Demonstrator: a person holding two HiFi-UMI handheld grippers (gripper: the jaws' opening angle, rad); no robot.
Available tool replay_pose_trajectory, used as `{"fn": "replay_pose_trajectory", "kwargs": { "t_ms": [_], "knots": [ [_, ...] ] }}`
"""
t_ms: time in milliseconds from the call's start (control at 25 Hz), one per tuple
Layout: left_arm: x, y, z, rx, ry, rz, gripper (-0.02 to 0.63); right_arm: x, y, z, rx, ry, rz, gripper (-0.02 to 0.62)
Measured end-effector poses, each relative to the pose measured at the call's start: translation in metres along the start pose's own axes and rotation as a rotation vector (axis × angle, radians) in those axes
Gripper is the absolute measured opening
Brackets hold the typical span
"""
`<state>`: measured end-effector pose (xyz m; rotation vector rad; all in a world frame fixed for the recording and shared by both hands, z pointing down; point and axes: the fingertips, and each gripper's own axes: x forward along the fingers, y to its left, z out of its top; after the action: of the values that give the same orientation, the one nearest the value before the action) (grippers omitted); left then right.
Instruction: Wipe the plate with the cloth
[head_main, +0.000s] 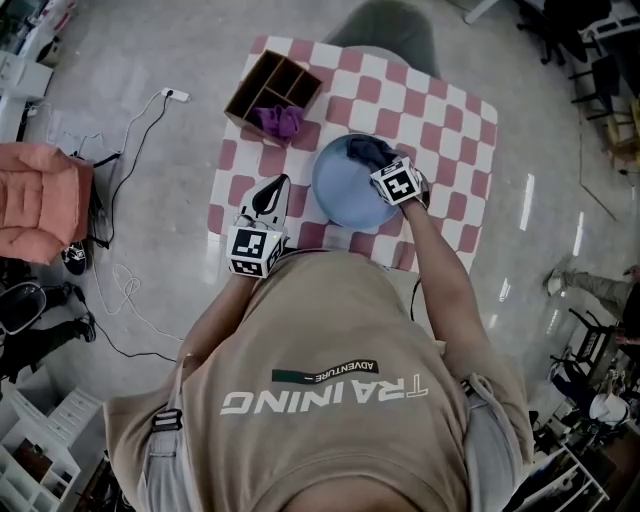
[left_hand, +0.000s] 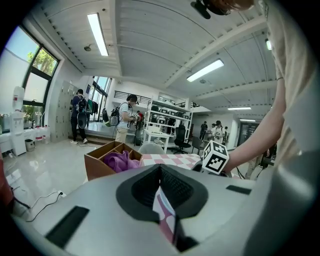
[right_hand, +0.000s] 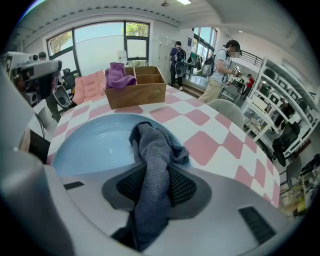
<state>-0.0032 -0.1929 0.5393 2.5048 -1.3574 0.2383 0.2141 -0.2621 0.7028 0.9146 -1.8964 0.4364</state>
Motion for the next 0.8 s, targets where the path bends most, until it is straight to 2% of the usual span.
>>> {"fn": "replay_pose_trajectory", "kwargs": {
  "t_ms": [160, 320, 440, 640, 800],
  "knots": [
    [0.004, -0.009, 0.006, 0.007, -0.013, -0.006, 0.012, -0.009, -0.004, -0.016, 0.001, 0.025, -0.026, 0.138],
    [0.005, -0.019, 0.009, 0.018, -0.024, -0.015, 0.012, -0.021, 0.003, -0.034, 0.053, 0.068, -0.042, 0.137],
    [0.004, -0.025, 0.004, 0.014, -0.019, -0.017, 0.012, -0.026, 0.016, -0.053, 0.112, 0.107, -0.01, 0.137],
    [0.001, -0.033, -0.001, 0.002, -0.016, -0.017, 0.012, -0.04, 0.04, -0.06, 0.155, 0.085, 0.03, 0.135],
    [-0.004, -0.033, -0.005, -0.005, -0.015, -0.009, 0.012, -0.041, 0.071, -0.058, 0.146, 0.073, 0.081, 0.135]
  ]
}}
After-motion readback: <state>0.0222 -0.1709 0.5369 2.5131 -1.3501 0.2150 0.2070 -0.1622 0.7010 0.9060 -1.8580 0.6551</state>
